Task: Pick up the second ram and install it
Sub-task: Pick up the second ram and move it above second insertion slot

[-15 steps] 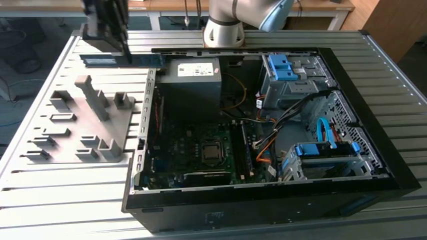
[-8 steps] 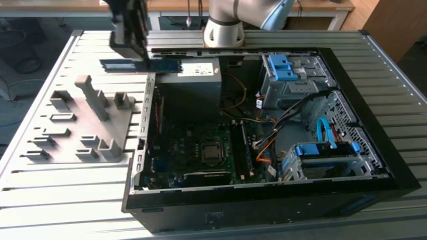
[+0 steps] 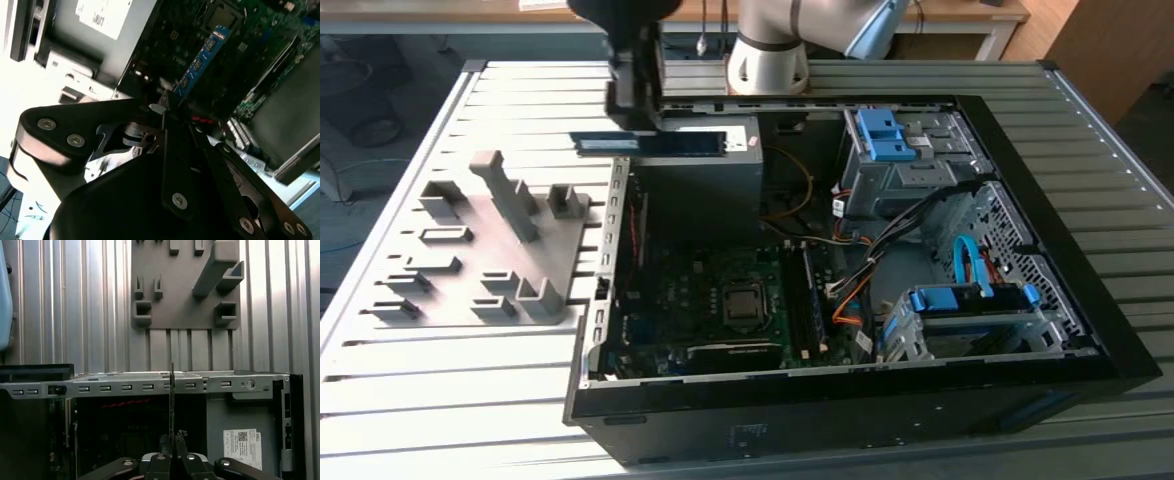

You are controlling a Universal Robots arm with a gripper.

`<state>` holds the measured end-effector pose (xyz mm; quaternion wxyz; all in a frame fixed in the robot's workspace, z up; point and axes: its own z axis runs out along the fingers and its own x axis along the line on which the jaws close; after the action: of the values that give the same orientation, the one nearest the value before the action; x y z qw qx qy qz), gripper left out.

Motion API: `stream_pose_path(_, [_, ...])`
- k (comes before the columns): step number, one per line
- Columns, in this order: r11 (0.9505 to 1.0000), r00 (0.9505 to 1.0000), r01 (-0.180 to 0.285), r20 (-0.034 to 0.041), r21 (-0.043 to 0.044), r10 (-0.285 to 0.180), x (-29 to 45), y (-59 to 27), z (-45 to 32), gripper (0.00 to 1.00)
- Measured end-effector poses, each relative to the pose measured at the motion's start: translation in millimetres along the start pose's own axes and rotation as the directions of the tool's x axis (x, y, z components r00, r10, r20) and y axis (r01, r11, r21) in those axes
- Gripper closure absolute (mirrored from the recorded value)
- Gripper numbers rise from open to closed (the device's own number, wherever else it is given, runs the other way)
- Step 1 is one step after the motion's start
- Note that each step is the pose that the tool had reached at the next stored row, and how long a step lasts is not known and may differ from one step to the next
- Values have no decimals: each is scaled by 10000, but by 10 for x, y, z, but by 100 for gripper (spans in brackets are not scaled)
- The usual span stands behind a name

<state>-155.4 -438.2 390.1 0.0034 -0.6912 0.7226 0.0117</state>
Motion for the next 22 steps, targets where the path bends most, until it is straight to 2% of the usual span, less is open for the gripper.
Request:
stream_pose_path(13, [10000,10000,1,4,2,-1,-13,-589,231,86])
stream_pose_path(15, [10000,10000,0,0,0,0,7,-656,266,86])
stream_pose_path(22, [10000,10000,1,3,2,-1,157,-798,357,86])
